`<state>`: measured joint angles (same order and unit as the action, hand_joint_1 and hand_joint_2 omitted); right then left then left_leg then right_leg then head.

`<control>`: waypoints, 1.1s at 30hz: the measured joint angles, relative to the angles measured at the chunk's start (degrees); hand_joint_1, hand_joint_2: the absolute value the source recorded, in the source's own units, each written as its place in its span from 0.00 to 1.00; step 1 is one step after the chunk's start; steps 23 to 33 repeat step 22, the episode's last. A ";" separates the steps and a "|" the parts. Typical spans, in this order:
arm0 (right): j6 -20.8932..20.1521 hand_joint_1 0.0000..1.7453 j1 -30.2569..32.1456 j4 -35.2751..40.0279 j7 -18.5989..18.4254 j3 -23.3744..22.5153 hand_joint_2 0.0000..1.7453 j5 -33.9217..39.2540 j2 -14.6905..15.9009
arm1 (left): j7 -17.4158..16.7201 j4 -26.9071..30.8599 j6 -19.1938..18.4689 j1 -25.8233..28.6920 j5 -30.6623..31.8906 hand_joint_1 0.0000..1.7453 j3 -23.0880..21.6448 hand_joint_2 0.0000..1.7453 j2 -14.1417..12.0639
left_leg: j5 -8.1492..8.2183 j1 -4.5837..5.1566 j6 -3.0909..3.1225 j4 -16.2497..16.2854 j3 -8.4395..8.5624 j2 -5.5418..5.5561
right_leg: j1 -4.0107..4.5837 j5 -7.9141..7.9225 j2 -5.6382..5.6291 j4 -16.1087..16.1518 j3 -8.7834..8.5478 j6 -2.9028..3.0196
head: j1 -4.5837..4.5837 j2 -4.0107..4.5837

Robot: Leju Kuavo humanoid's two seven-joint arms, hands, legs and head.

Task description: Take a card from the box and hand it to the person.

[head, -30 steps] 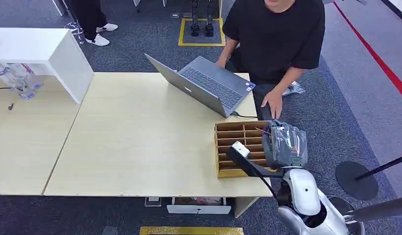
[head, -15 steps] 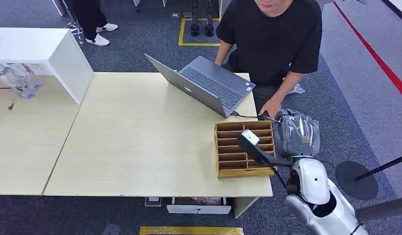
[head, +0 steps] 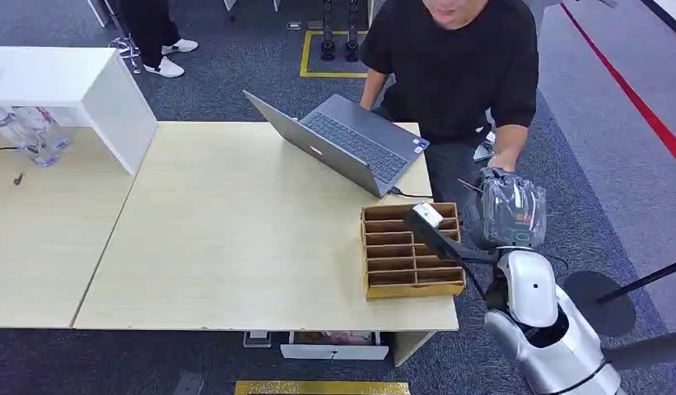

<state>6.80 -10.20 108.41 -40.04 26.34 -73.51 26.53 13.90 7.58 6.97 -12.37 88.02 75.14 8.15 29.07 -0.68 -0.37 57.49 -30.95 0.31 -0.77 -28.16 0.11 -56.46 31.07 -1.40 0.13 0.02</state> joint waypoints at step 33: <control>-1.92 0.00 0.01 -3.41 0.00 -2.23 1.00 0.87 0.83 | -0.90 0.00 -0.11 0.02 0.02 0.00 -2.34 0.00 0.13 | 0.00 0.00 0.00 0.00 0.00 0.00 | 0.00 0.00 0.00 0.00 0.00 0.00 | 0.00 0.00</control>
